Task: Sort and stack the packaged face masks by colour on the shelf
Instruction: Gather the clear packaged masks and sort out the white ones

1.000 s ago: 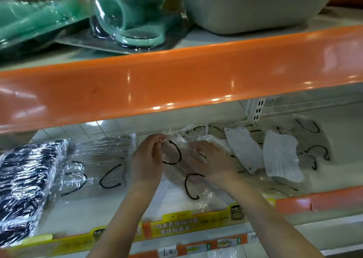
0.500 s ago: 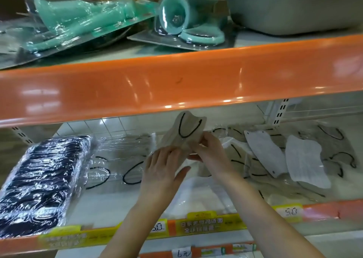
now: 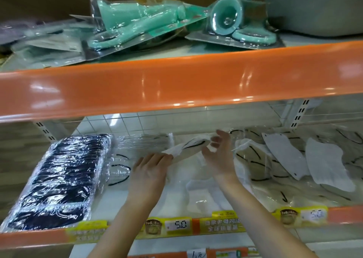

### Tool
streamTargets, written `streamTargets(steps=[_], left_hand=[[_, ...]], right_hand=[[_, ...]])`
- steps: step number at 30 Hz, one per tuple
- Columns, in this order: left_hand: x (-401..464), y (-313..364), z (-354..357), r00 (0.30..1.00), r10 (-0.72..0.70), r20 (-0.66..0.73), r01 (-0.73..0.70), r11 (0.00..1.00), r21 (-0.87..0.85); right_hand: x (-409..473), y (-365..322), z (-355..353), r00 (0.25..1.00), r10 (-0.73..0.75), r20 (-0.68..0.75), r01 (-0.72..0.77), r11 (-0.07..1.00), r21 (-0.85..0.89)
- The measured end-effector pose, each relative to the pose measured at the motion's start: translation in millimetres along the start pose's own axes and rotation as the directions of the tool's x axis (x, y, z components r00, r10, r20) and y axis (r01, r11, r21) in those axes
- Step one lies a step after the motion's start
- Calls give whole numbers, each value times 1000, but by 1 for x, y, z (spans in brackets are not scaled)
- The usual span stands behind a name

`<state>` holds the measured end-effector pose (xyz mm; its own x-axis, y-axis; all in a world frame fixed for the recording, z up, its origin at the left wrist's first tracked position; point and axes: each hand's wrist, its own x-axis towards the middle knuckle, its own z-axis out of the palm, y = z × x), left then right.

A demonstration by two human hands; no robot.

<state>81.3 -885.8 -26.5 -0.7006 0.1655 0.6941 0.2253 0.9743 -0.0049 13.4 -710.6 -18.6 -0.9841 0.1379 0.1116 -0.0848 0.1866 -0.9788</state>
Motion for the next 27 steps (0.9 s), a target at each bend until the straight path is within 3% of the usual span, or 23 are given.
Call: streamTargets(steps=[3, 5, 7, 9, 12, 15, 19, 27], left_hand=[[-8, -21, -8, 1000, -14, -10, 14, 1000, 2], [-14, -34, -13, 999, -31, -19, 31, 999, 8], [-18, -47, -17, 999, -32, -15, 32, 999, 3], [-23, -58, -19, 1000, -21, -15, 21, 1000, 4], [-35, -74, -16, 1000, -18, -23, 18, 1000, -1], [-51, -88, -6, 999, -50, -17, 49, 998, -43], [-71, -92, 1, 997, -75, 17, 75, 997, -35], [-98, -71, 6, 936, -230, 267, 218, 973, 74]], right_hand=[[0, 3, 7, 939, -339, 50, 337, 891, -305], [-8, -2, 13, 907, -305, 289, 394, 857, -331], [-19, -1, 23, 808, -192, 557, 438, 828, -350], [-28, 5, 33, 741, -171, 650, 550, 709, -441], [-37, 12, 47, 731, -200, 653, 607, 628, -487], [-46, 27, 58, 712, -299, 635, 657, 601, -454], [-55, 44, 71, 727, -313, 611, 649, 603, -464], [-66, 58, 88, 750, -418, 513, 657, 554, -511]])
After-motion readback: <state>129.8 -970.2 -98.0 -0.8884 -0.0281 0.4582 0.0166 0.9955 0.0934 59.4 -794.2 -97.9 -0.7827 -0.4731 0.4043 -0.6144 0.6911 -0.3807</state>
